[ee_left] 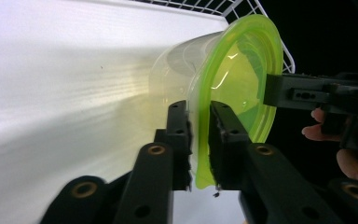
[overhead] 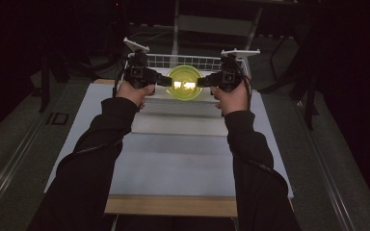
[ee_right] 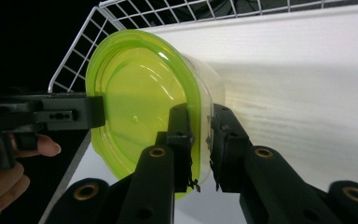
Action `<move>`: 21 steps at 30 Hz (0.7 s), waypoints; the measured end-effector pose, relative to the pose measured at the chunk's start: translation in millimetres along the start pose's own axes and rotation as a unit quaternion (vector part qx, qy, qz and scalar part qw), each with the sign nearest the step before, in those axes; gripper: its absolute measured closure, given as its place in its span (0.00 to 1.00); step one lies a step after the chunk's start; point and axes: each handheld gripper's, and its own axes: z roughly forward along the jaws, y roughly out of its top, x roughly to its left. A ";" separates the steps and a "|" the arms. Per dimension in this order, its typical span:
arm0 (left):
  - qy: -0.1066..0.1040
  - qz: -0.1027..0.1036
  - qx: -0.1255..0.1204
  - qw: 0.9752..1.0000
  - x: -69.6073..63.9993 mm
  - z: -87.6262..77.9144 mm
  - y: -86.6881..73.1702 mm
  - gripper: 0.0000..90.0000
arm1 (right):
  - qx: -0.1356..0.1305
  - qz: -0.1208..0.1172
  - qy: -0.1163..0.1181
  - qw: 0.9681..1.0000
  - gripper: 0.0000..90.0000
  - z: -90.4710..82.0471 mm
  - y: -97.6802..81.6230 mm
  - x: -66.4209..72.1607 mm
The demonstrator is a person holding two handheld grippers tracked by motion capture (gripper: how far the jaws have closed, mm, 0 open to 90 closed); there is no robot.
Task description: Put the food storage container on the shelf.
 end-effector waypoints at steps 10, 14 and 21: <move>0.028 0.033 -0.007 0.999 -5.0 16.6 6.9 0.66 | -0.018 0.001 -0.005 1.000 0.66 7.6 5.4 -2.6; 0.032 0.037 -0.022 0.999 -2.4 15.4 7.8 0.54 | -0.022 -0.018 -0.012 1.000 0.56 5.1 6.6 -4.6; -0.005 0.096 -0.061 0.993 -4.1 -6.0 -2.7 0.27 | -0.040 -0.051 -0.014 0.998 0.53 -11.1 4.5 -1.0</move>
